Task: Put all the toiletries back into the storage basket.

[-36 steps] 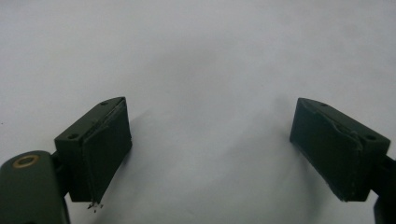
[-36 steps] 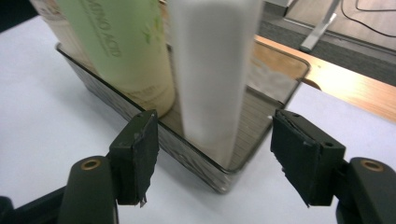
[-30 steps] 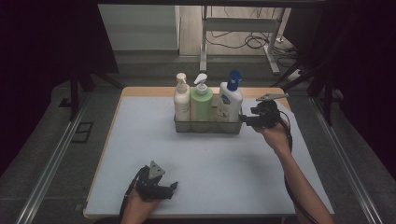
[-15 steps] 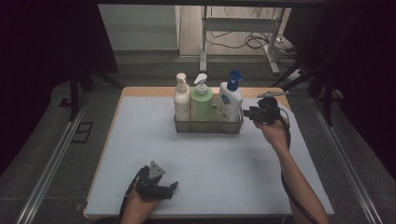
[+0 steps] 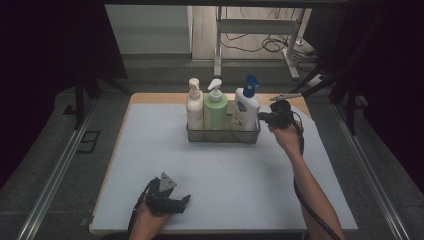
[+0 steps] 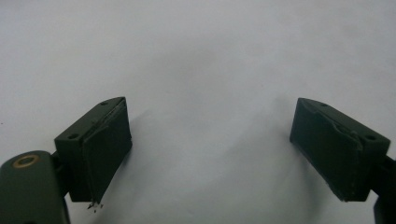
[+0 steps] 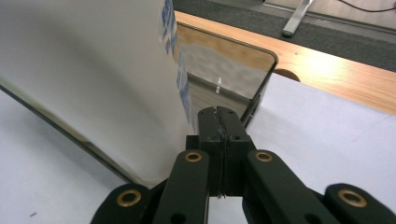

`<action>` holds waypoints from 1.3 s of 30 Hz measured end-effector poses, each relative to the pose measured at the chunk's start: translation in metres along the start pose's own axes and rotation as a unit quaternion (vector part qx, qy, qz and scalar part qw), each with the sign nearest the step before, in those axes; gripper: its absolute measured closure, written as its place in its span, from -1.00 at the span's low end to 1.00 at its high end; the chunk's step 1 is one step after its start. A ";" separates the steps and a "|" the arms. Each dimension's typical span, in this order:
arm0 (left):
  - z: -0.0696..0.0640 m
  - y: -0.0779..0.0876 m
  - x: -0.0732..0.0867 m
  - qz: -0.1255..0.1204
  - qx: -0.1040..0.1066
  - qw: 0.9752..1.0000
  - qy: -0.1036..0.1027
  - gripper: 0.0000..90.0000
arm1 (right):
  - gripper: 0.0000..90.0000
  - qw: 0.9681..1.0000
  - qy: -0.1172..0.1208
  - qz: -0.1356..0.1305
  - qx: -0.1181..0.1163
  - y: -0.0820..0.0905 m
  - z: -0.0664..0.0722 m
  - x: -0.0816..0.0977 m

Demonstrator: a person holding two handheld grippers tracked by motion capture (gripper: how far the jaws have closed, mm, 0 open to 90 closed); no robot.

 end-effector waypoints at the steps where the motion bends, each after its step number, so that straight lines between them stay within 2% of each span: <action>1: 0.000 0.000 0.000 0.000 0.000 1.000 0.000 -0.73 | 0.98 1.000 -0.002 0.001 -0.002 -0.002 0.001 -0.001; 10: 0.000 0.000 0.000 0.000 0.000 1.000 0.000 -0.73 | 0.98 1.000 0.009 0.014 -0.006 -0.018 0.005 -0.002; 15: 0.000 0.000 0.000 0.000 0.000 1.000 0.000 -0.73 | 0.98 1.000 0.006 0.025 -0.012 -0.025 0.005 0.000; 23: 0.000 0.000 0.000 0.001 0.000 1.000 0.000 -0.73 | 0.98 0.999 -0.005 0.032 -0.017 -0.032 0.004 0.005; 39: 0.000 0.000 0.000 -0.001 0.000 1.000 0.001 -0.73 | 0.98 0.999 0.000 0.043 -0.024 -0.041 0.009 0.013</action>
Point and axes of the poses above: each handheld gripper's, and its own axes: y roughly backward along the jaws, x roughly out of its underside, z roughly to its left, the point moved 5 cm from there along -y, roughly forward along the jaws, and after that the axes turned 6 degrees about x, right-handed, at the moved point
